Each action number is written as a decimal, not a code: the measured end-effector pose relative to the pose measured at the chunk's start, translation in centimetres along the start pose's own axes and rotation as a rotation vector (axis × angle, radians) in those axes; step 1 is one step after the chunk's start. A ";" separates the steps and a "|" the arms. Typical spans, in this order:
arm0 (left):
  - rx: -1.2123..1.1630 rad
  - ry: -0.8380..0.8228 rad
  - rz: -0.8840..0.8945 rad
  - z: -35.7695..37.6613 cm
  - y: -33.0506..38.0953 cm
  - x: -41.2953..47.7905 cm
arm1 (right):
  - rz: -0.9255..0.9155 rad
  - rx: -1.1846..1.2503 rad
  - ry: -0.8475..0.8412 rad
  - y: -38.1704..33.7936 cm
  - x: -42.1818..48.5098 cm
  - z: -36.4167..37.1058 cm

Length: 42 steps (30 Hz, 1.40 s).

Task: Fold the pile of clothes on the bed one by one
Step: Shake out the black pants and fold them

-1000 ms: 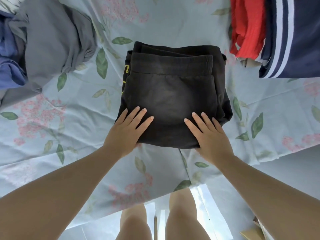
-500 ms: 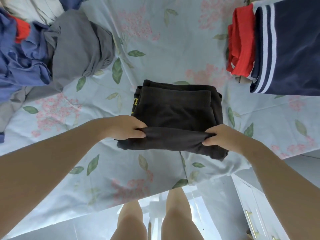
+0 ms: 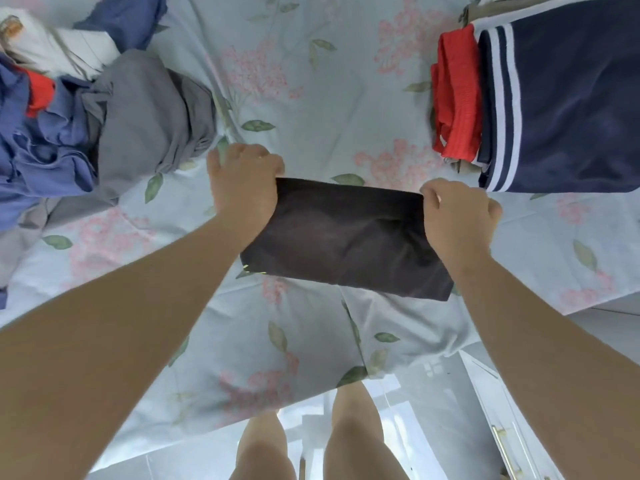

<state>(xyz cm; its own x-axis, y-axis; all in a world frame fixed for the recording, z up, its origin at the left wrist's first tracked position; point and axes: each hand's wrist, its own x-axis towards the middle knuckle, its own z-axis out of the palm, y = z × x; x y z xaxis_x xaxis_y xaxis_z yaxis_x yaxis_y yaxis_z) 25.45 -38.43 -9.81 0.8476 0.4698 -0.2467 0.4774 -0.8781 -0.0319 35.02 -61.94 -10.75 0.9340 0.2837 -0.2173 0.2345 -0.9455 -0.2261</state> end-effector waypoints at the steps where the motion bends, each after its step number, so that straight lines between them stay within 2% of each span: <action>1: -0.002 0.158 -0.035 1.0 0.5 -0.9 | 0.007 -0.040 0.101 0.0 -0.3 0.7; 3: -0.036 0.345 0.006 3.2 2.0 -3.2 | -0.059 -0.096 0.321 -0.3 -1.4 1.8; 5: -0.034 0.357 0.137 5.9 3.3 -5.8 | -0.221 -0.082 0.384 -0.5 -3.3 3.3; 7: -0.009 0.227 0.236 8.2 3.8 -7.6 | -0.406 -0.085 0.269 -0.5 -5.6 5.3; 9: 0.028 0.117 0.239 10.1 3.4 -7.9 | -0.462 -0.174 0.098 0.3 -6.8 7.6; 12: 0.033 0.016 0.209 11.5 2.9 -6.1 | -0.363 -0.222 -0.111 1.6 -5.7 9.9; 17: -0.086 -0.086 0.176 12.4 3.2 -4.1 | -0.229 -0.103 -0.215 1.3 -2.8 11.0; 20: -0.194 -0.067 -0.060 11.9 3.1 -4.2 | -0.146 -0.092 -0.195 1.2 -2.9 10.9; 23: -0.419 -0.148 -0.323 11.4 2.1 -4.0 | 0.138 -0.039 -0.249 1.3 -3.2 10.3; 25: -0.530 -0.191 -0.395 10.8 1.5 -3.6 | 0.311 0.059 -0.287 1.1 -3.4 9.8; 29: -0.886 -0.279 -0.491 10.5 0.4 -2.8 | 0.449 0.180 -0.291 0.3 -3.9 9.2; 34: -1.068 -0.370 -0.375 9.7 -1.3 -2.2 | 0.460 0.364 -0.346 0.6 -3.7 7.8; 37: -1.168 -0.416 -0.417 7.7 -2.0 -2.2 | 0.411 0.406 -0.377 0.9 -3.3 5.8; 42: -1.239 -0.383 -0.483 3.8 -2.3 -6.2 | 0.322 0.479 -0.386 0.9 -5.5 1.7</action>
<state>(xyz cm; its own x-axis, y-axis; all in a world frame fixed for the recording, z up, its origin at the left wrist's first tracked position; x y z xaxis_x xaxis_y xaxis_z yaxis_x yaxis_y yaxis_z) 18.19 -39.68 -11.83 0.5212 0.4703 -0.7122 0.7656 0.1112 0.6337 29.61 -64.05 -11.38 0.7536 0.1215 -0.6460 -0.2657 -0.8426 -0.4684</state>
